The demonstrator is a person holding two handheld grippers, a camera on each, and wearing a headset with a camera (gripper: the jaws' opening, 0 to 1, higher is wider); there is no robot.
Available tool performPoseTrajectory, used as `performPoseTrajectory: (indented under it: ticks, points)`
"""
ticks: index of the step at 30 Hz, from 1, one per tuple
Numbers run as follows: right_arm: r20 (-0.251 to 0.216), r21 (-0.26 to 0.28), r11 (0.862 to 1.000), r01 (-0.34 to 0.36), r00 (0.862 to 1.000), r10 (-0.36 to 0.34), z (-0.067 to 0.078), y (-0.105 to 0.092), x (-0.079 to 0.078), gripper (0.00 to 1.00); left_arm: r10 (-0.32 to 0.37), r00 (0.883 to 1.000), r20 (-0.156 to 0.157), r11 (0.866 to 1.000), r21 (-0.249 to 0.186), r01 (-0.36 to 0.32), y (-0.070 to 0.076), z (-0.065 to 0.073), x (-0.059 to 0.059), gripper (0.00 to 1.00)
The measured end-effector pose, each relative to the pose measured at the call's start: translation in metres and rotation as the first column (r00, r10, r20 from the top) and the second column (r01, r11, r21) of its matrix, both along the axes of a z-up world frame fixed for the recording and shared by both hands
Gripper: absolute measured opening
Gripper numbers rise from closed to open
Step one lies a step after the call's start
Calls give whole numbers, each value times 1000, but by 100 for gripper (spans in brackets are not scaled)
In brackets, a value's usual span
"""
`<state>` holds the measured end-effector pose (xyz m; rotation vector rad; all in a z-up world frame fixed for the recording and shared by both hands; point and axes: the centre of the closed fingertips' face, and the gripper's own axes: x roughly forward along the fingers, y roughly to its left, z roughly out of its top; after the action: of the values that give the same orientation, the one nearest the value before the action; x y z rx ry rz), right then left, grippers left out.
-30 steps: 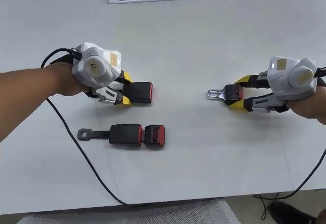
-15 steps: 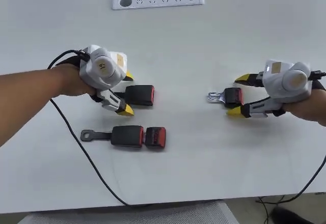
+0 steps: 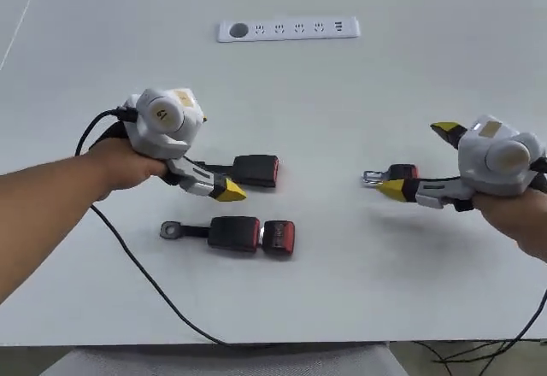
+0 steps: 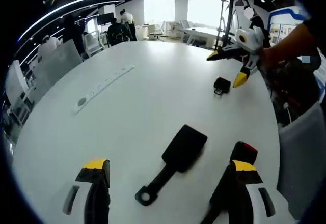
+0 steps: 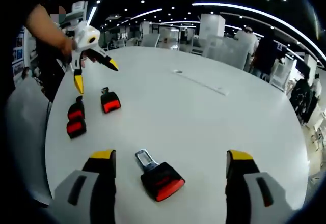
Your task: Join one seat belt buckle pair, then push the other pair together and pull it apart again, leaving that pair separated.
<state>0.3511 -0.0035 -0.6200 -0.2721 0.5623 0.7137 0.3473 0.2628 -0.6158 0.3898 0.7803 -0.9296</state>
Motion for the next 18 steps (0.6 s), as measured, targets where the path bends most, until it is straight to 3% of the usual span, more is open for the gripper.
performPoseTrajectory:
  ticks: [2, 3, 5, 8, 11, 15, 18]
  points:
    - [9, 29, 999, 38, 999, -39, 5, 4, -4, 91, 62, 998, 3, 997, -39, -62, 6, 6, -8, 100]
    - [19, 27, 999, 47, 999, -48, 8, 7, -7, 92, 108, 994, 17, 991, -77, -107, 10, 12, -9, 100]
    - [26, 37, 997, 68, 997, -69, 11, 12, -13, 92, 176, 984, 30, 979, -111, -172, 19, 20, -16, 100]
    - [50, 50, 995, 83, 995, -85, 19, 19, -23, 95, 198, 980, 16, 974, -112, -195, 30, 22, -34, 100]
    - [55, 61, 993, 97, 993, -100, 23, 26, -35, 96, 246, 969, 28, 959, -153, -239, 40, 28, -49, 100]
    - [61, 70, 991, 115, 991, -120, 28, 31, -50, 98, 266, 963, 41, 953, -162, -257, 52, 31, -67, 100]
    - [66, 81, 988, 129, 989, -135, 29, 34, -63, 99, 301, 952, 47, 938, -196, -287, 62, 36, -81, 100]
